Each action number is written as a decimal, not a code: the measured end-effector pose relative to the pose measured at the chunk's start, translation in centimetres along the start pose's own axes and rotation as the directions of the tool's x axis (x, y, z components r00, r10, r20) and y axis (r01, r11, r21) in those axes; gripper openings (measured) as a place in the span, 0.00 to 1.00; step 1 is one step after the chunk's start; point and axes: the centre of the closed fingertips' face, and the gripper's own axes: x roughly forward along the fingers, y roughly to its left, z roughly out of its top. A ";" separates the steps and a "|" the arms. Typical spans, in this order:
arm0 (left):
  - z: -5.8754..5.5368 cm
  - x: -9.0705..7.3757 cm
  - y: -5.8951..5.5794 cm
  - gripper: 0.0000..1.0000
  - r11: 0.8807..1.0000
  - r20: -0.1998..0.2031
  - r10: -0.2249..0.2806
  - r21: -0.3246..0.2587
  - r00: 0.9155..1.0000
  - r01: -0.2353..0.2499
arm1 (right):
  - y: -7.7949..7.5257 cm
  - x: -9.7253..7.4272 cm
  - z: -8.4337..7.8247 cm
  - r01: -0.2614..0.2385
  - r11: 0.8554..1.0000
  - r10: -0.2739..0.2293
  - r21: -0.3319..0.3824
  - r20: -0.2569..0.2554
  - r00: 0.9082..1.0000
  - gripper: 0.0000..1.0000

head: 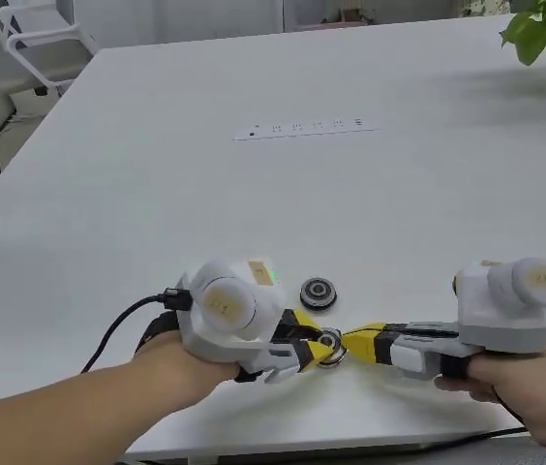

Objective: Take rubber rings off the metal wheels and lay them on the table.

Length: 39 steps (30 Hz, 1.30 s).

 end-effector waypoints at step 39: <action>0.0 0.1 0.0 0.12 1.000 0.005 0.003 -0.003 1.000 -0.003 | 1.7 0.3 0.6 -0.125 0.991 0.124 0.036 0.049 0.991 0.00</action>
